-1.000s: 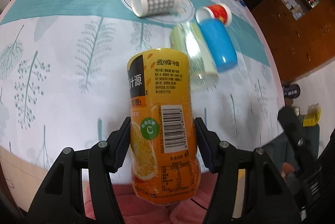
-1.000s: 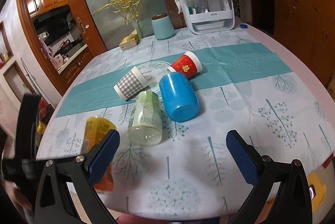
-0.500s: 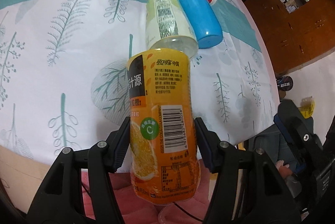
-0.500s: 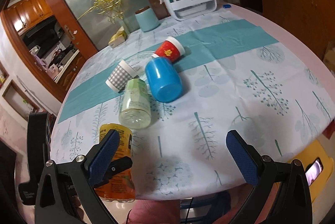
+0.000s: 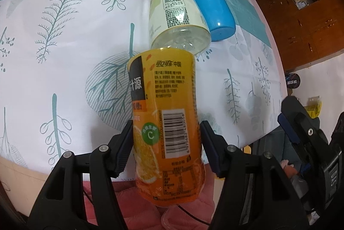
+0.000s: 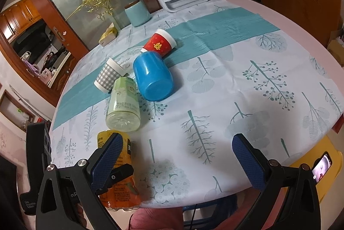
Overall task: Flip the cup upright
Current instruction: 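Close the left gripper on the orange bottle and lift it, then pass the orange bottle from the left gripper into the right gripper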
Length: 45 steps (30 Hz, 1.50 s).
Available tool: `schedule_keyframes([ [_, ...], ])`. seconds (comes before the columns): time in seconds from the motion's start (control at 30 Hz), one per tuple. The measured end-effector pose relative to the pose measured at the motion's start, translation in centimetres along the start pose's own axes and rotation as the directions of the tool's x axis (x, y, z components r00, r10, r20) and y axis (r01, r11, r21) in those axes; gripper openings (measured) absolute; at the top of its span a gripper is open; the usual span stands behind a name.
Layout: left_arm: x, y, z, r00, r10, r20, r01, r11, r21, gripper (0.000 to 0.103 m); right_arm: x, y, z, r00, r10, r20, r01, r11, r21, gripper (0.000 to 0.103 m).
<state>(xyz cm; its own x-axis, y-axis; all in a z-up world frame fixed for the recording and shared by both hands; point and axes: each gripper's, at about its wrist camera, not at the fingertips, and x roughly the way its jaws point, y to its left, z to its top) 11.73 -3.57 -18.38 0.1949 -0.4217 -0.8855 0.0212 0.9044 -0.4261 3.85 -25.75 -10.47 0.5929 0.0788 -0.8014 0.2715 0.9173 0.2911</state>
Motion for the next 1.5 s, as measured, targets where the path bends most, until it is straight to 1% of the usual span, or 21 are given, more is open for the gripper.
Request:
schedule_keyframes([
  [0.1,-0.8,-0.2,-0.1,1.0,-0.003,0.008,0.003,1.0,0.019,0.058,0.2,0.3,0.1,1.0,0.006,-0.001,-0.006,1.0,0.001,0.103],
  [0.2,-2.2,-0.5,-0.3,0.999,-0.015,0.044,0.013,0.999,0.043,0.058,0.4,0.7,0.1,1.0,0.022,-0.001,-0.022,1.0,0.016,0.103],
  [0.3,-3.9,-0.4,-0.6,0.995,-0.016,0.097,0.011,0.999,0.053,0.058,0.6,0.9,0.2,0.998,0.062,-0.007,-0.062,0.997,0.043,0.103],
  [0.37,-5.1,-0.1,-0.6,0.99,0.007,0.14,-0.013,0.999,0.046,0.058,0.6,1.4,0.1,0.997,0.077,-0.002,-0.077,0.997,0.031,0.103],
  [0.47,-6.7,0.9,-0.7,0.978,0.041,0.203,-0.049,0.998,0.031,0.058,0.8,2.7,0.0,0.998,0.067,0.006,-0.067,0.998,-0.005,0.103],
  [0.5,-7.3,1.3,-0.7,0.973,0.064,0.221,-0.071,0.997,0.026,0.058,1.0,3.3,0.0,0.998,0.067,0.003,-0.067,0.998,-0.02,0.103],
  [0.53,-7.7,1.7,-0.7,0.966,0.105,0.238,-0.113,0.993,0.021,0.058,1.2,3.7,0.0,0.997,0.071,-0.001,-0.071,0.997,-0.03,0.103],
  [0.63,-8.3,3.1,-0.6,0.951,0.188,0.247,-0.192,0.981,-0.005,0.058,2.0,5.5,-0.3,0.996,0.089,-0.03,-0.091,0.993,-0.077,0.103],
  [0.73,-8.4,5.2,-0.4,0.95,0.201,0.238,-0.196,0.98,-0.044,0.058,3.0,7.7,-0.8,0.993,0.101,-0.055,-0.108,0.986,-0.129,0.103],
  [0.8,-8.4,6.4,-0.4,0.949,0.211,0.233,-0.202,0.977,-0.063,0.058,3.8,9.2,-1.2,0.993,0.095,-0.07,-0.106,0.98,-0.171,0.103],
  [0.97,-8.1,8.9,-0.2,0.939,0.26,0.227,-0.241,0.965,-0.106,0.058,6.6,12.5,-2.5,0.991,0.039,-0.127,-0.072,0.962,-0.265,0.103],
  [1.07,-7.8,10.0,-0.2,0.935,0.275,0.225,-0.254,0.96,-0.117,0.058,8.3,13.6,-3.2,0.986,0.019,-0.166,-0.066,0.957,-0.284,0.103],
  [1.17,-7.8,10.7,-0.2,0.921,0.307,0.242,-0.285,0.951,-0.123,0.058,9.7,14.1,-3.5,0.98,0.013,-0.197,-0.07,0.956,-0.285,0.102],
  [1.23,-7.6,10.9,0.0,0.913,0.323,0.248,-0.302,0.946,-0.121,0.058,10.5,14.4,-3.7,0.977,0.005,-0.214,-0.067,0.956,-0.285,0.1],
  [1.27,-7.6,11.0,0.0,0.912,0.326,0.249,-0.305,0.945,-0.118,0.058,10.8,14.5,-3.8,0.975,0.0,-0.22,-0.064,0.957,-0.284,0.099],
  [1.3,-7.6,11.1,0.1,0.912,0.325,0.248,-0.306,0.945,-0.115,0.058,11.2,14.6,-3.8,0.974,-0.004,-0.227,-0.062,0.957,-0.282,0.096],
  [1.4,-7.4,11.1,0.1,0.914,0.323,0.245,-0.307,0.946,-0.101,0.058,11.9,14.4,-3.9,0.969,0.004,-0.246,-0.072,0.961,-0.267,0.083],
  [1.5,-7.3,10.8,0.1,0.912,0.328,0.244,-0.316,0.945,-0.088,0.058,12.2,14.1,-4.0,0.966,0.013,-0.259,-0.082,0.963,-0.258,0.076],
])
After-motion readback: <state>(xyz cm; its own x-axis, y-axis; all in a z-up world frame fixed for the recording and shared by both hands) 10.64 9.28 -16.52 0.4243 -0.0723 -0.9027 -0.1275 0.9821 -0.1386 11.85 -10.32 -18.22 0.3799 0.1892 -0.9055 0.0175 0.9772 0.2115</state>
